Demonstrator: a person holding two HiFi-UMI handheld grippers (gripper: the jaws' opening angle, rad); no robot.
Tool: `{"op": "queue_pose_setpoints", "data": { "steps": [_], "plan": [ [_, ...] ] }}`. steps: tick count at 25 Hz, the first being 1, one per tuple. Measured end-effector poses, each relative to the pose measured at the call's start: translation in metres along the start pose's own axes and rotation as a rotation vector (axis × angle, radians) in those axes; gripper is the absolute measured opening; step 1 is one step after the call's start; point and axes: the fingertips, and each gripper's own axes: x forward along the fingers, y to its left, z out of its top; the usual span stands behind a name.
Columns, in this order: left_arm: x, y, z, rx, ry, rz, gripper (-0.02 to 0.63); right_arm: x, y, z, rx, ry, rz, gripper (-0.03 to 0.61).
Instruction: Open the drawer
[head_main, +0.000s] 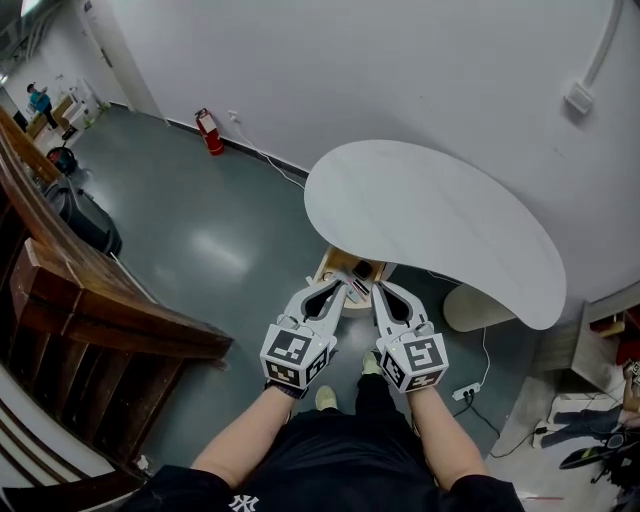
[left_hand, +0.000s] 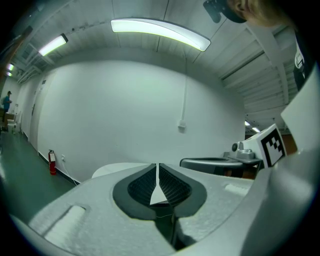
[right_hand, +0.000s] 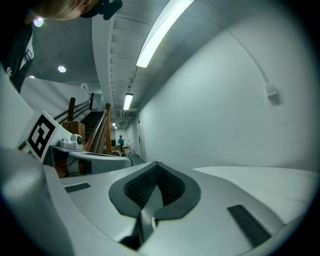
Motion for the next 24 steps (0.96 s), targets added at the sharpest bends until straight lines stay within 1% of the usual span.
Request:
{"op": "queue_pose_setpoints", "data": {
  "steps": [4, 13, 24],
  "plan": [
    [0.006, 0.003, 0.002, 0.008, -0.002, 0.006, 0.026, 0.004, -0.004, 0.0, -0.007, 0.006, -0.002, 0.012],
    [0.015, 0.007, -0.005, -0.002, 0.012, 0.017, 0.025, 0.008, -0.016, -0.001, -0.002, 0.011, -0.007, 0.012],
    [0.022, -0.005, -0.003, 0.001, 0.014, -0.004, 0.025, 0.002, -0.023, -0.004, 0.001, 0.02, -0.019, 0.012]
  ]
}}
